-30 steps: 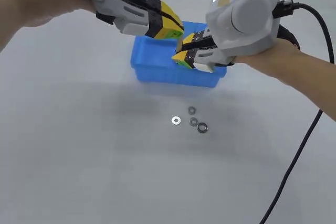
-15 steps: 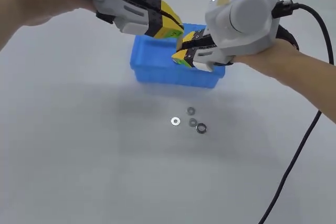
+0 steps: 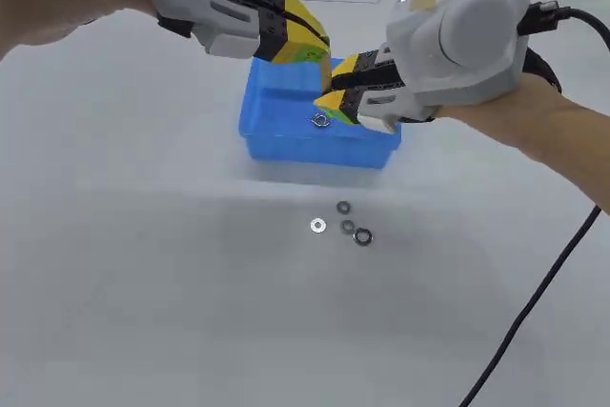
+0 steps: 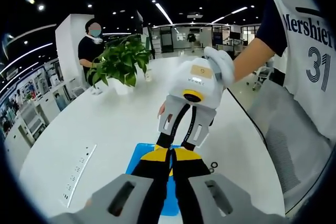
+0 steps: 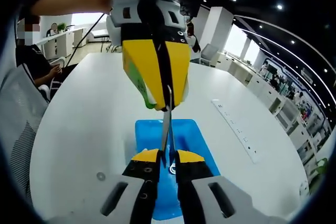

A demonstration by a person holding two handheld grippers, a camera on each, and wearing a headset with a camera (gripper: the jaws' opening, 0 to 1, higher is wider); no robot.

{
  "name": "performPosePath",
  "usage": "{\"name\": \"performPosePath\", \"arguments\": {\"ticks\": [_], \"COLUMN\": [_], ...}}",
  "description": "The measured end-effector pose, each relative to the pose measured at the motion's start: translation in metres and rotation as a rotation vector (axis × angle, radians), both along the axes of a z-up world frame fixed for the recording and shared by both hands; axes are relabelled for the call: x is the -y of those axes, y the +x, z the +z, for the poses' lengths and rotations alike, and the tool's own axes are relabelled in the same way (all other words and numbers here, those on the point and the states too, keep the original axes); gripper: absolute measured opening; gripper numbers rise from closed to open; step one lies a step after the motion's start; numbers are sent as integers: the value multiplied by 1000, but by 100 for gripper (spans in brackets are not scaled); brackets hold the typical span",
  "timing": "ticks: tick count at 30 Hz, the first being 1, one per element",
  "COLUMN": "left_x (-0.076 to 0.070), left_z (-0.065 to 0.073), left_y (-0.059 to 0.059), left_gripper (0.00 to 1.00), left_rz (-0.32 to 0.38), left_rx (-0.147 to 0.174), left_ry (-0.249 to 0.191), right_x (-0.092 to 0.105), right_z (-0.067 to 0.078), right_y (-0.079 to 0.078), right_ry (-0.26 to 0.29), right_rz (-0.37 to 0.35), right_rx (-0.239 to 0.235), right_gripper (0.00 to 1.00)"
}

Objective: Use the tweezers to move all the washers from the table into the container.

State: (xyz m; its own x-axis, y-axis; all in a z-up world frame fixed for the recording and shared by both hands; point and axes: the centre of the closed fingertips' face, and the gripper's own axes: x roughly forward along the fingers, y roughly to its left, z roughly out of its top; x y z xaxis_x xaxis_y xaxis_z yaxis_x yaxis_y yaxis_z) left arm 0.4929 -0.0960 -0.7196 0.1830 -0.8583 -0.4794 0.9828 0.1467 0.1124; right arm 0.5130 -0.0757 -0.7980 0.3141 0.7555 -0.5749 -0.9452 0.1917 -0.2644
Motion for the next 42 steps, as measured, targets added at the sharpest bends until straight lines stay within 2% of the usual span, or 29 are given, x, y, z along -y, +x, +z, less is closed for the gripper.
{"name": "performPosePath", "arguments": {"ticks": [5, 6, 10, 14, 18, 24, 26, 27, 33, 36, 42], "left_x": [0, 0, 1, 5, 9, 11, 11, 11, 13, 13, 11], "left_z": [13, 14, 13, 10, 5, -11, -16, -20, -34, -40, -46], "left_y": [-19, -23, -43, -60, -73, -85, -89, -90, -96, -97, -95], "left_gripper": [5, 5, 5, 5, 6, 5, 5, 5, 6, 6, 6], "left_rz": [-20, -25, -38, -50, -55, -46, -45, -45, -37, -30, -19], "left_rx": [16, 19, 25, 21, -3, -46, -59, -67, -107, -125, -139], "left_ry": [9, 13, 28, 37, 26, 28, 26, 30, 23, 20, 22], "right_x": [1, 1, 3, 4, 5, 8, 8, 8, 8, 7, 5], "right_z": [16, 15, 16, 13, 8, -10, -16, -20, -35, -42, -48], "right_y": [-21, -21, -39, -58, -72, -88, -92, -94, -100, -102, -102], "right_ry": [4, 4, -9, 1, 10, -3, 12, 15, 8, -2, 3], "right_rz": [24, 26, 39, 36, 32, 31, 24, 19, 19, 25, 22], "right_rx": [28, 31, 39, 19, -4, -42, -67, -84, -112, -120, -142], "right_gripper": [12, 12, 12, 12, 12, 12, 12, 12, 12, 12, 12]}}
